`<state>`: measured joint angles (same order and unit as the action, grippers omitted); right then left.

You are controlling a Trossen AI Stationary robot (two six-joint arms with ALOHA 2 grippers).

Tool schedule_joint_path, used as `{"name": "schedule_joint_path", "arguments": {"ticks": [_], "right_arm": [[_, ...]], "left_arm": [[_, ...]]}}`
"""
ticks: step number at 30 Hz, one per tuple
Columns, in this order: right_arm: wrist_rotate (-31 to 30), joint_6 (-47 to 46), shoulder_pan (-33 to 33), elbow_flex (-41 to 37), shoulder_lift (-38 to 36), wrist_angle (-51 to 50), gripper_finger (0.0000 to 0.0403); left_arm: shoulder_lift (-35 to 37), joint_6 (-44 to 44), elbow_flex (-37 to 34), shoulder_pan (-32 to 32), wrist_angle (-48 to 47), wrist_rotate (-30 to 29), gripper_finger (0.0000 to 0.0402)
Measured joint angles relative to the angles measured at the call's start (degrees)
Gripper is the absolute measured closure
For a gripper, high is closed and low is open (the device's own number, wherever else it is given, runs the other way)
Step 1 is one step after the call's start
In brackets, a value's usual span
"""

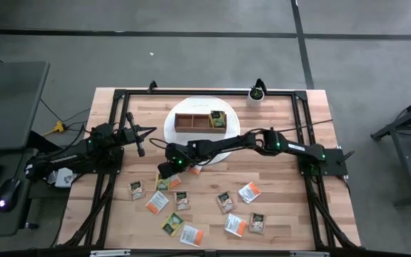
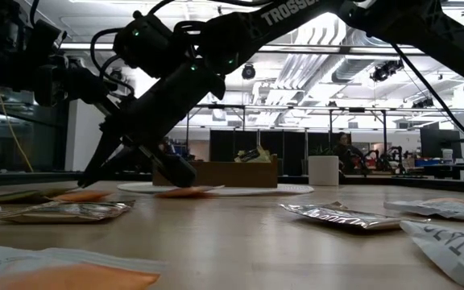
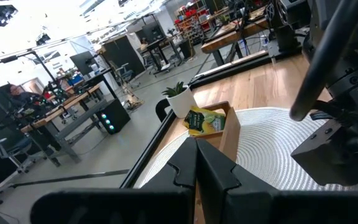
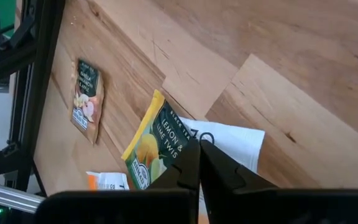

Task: Pick & Place Tea
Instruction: Put the green tea bag into the right section of the wooden organizer

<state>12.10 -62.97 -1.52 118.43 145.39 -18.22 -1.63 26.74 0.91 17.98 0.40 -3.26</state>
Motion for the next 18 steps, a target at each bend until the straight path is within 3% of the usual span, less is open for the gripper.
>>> {"name": "schedule_joint_path", "arguments": {"ticks": [18], "right_arm": [[-5.27,6.65,-0.04,0.0,-5.84,-4.04,0.0402]], "left_arm": [[0.01,-0.02,0.0,0.0,0.0,0.01,0.0401]]}}
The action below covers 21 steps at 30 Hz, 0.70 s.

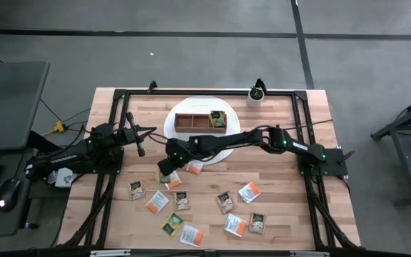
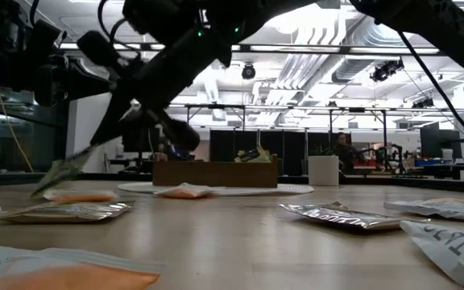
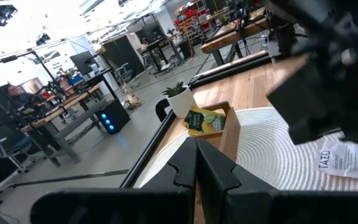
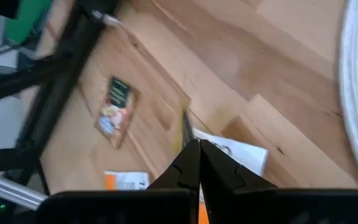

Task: Pick & Place Tea
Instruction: Put the green tea bag into the right section of the wooden organizer

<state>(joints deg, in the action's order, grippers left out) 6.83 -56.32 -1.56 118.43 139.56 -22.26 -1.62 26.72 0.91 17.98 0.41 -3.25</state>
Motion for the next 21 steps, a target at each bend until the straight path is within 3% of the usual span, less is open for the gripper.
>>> {"name": "schedule_joint_path", "arguments": {"ticks": [21], "right_arm": [[-10.2,11.8,-1.36,0.0,-6.84,-7.85,0.0403]], "left_arm": [[-0.01,0.02,0.02,0.02,0.0,0.01,0.0401]]}}
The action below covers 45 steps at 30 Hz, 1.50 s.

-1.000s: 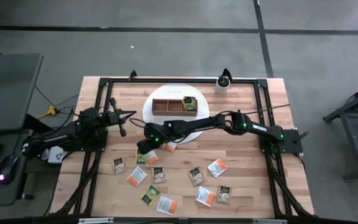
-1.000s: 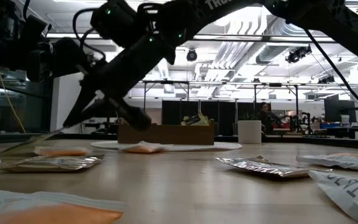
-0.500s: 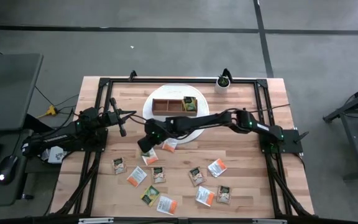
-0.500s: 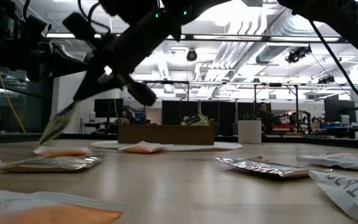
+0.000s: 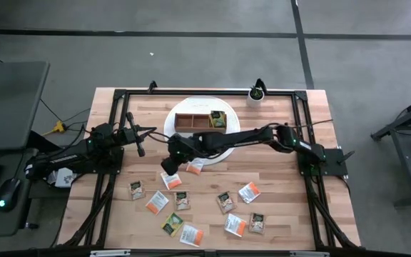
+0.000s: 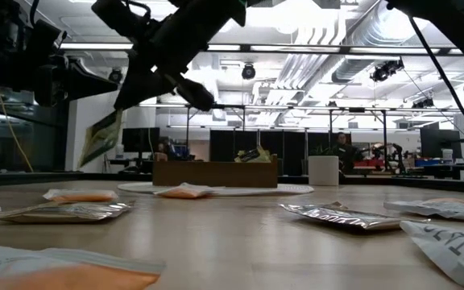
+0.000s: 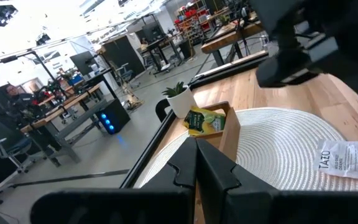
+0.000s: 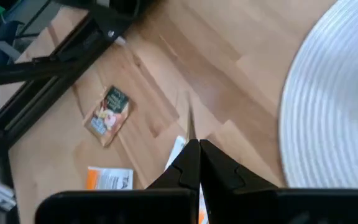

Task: Pick & Place Tea
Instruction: Put the green tea bag into the right section of the wooden organizer

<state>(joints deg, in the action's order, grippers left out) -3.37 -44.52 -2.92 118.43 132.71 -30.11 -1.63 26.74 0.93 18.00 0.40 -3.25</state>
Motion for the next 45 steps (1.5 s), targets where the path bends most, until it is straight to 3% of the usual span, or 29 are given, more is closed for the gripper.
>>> {"name": "schedule_joint_path", "arguments": {"ticks": [16,20,26,32,38,45], "right_arm": [[-17.18,11.67,0.92,-2.53,-7.52,-8.65,0.0403],[-19.03,11.81,1.89,-10.49,-12.45,-5.17,0.0403],[-21.12,11.59,3.38,-28.67,-23.2,7.56,0.0403],[-20.41,15.46,4.95,-43.24,-32.17,17.65,0.0403],[-19.36,23.73,7.69,-53.93,-39.58,25.04,0.0403],[-12.28,33.06,13.6,-61.1,-44.91,30.54,0.0403]], "left_arm": [[0.01,-0.02,-0.01,0.0,0.0,0.0,0.0401],[0.02,0.0,0.0,0.0,0.0,0.0,0.0401],[0.0,-0.02,-0.01,-0.02,0.0,0.02,0.0401],[0.01,-0.01,-0.01,-0.02,0.0,0.02,0.0401],[0.0,0.0,0.0,-0.02,0.0,0.02,0.0401],[0.02,-0.01,-0.01,0.0,0.0,0.02,0.0401]]}}
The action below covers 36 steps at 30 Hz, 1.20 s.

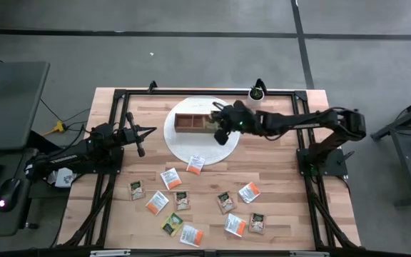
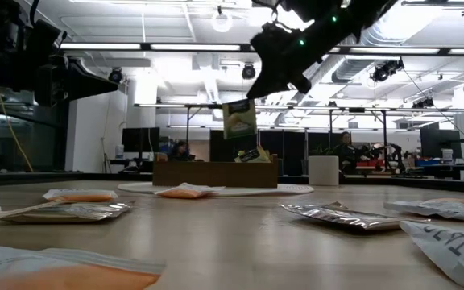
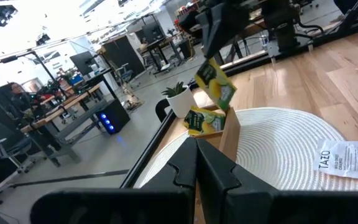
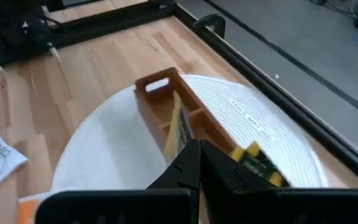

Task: Pick & Place Tea
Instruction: Put the green tea bag into the right section of the wooden organizer

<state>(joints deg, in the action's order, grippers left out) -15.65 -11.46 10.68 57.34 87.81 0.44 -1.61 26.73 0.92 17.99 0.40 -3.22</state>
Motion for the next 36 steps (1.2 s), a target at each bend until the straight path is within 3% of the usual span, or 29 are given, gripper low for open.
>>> {"name": "schedule_joint_path", "arguments": {"ticks": [8,23,36], "right_arm": [[8.62,7.79,6.58,-0.8,-0.08,1.75,0.0403],[16.86,13.04,13.57,-0.91,1.36,0.22,0.0403],[17.48,11.63,14.86,-0.96,6.08,-0.24,0.0403]], "left_arm": [[0.0,0.01,0.0,0.0,0.0,0.0,0.0401],[-0.02,0.0,0.0,0.0,0.0,0.0,0.0401],[0.0,-0.01,0.01,-0.01,0.0,0.0,0.0401]]}}
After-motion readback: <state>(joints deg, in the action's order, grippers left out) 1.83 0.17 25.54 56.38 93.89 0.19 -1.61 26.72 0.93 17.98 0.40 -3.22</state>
